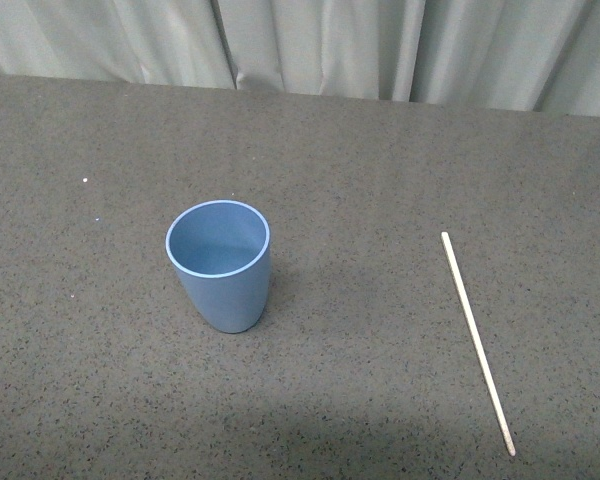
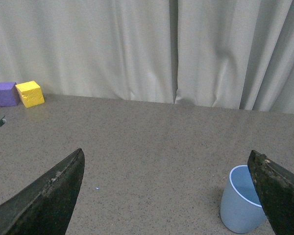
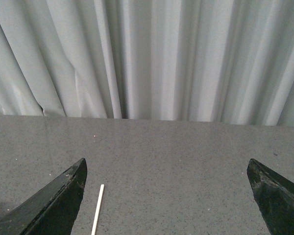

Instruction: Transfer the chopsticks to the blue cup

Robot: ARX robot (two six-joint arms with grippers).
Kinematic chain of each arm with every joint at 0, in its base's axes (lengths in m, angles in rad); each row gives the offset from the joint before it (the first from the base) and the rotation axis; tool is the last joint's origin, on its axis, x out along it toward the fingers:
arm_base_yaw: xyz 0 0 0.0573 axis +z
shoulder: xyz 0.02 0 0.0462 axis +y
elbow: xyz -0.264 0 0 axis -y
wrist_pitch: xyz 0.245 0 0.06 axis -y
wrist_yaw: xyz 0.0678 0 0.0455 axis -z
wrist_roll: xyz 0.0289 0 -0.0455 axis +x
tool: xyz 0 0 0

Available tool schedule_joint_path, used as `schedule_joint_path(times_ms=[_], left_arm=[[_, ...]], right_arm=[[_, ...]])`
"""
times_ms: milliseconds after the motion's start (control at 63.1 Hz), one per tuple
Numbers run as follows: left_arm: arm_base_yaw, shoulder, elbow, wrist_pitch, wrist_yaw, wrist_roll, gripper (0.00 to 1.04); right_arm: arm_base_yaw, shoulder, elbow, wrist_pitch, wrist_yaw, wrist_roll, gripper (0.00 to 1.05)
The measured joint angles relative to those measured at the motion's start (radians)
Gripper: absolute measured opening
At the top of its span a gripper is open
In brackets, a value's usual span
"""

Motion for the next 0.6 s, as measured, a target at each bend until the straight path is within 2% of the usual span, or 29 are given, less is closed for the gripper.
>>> schedule_joint_path(times_ms=[602], left_arm=[[0.0, 0.0, 0.0, 0.0, 0.0, 0.0, 0.98]], right_arm=[[0.0, 0.0, 0.0, 0.0, 0.0, 0.0, 0.95]])
